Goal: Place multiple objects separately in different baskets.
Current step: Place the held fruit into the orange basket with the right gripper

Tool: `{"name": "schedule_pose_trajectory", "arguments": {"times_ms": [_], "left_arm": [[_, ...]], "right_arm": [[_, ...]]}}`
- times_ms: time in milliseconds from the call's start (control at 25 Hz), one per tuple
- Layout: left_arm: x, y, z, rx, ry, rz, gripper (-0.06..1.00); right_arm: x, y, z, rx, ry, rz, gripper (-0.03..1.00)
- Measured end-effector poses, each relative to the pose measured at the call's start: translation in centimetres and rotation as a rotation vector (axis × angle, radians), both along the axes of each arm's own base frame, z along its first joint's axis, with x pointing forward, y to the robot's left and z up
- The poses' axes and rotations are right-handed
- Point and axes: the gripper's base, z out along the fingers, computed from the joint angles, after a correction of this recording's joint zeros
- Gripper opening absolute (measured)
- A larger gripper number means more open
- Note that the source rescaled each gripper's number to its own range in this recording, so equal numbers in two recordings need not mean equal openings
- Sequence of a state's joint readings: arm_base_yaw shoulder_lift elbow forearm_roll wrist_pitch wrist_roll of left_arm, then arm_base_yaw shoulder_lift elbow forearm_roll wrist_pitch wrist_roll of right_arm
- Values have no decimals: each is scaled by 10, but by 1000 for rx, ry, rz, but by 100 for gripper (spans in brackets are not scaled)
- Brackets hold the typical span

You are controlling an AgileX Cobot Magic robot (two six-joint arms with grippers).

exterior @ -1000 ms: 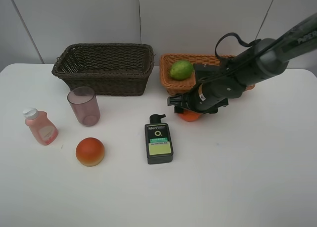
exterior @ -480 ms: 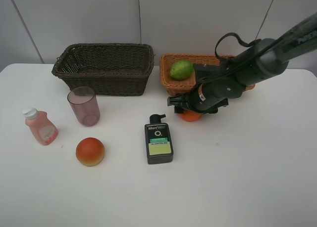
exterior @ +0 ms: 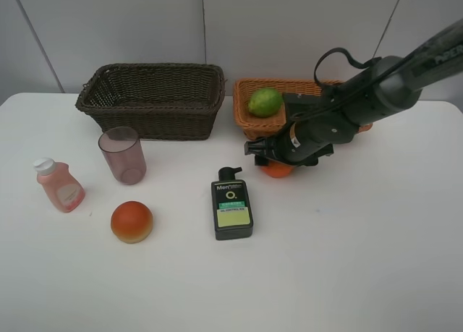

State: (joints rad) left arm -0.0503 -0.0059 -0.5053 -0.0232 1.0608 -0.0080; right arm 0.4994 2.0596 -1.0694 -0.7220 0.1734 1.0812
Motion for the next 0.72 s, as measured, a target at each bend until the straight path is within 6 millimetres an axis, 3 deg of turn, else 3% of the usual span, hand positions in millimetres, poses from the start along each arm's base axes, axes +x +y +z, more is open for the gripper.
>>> {"name": "schedule_pose_trajectory", "arguments": {"times_ms": [400, 720], "left_arm": [[0, 0, 0, 0, 0, 0, 100], [0, 0, 0, 0, 0, 0, 100]], "right_arm": [[-3, -8, 8, -83, 15, -12, 27], [-12, -12, 44, -111, 30, 30, 27]]}}
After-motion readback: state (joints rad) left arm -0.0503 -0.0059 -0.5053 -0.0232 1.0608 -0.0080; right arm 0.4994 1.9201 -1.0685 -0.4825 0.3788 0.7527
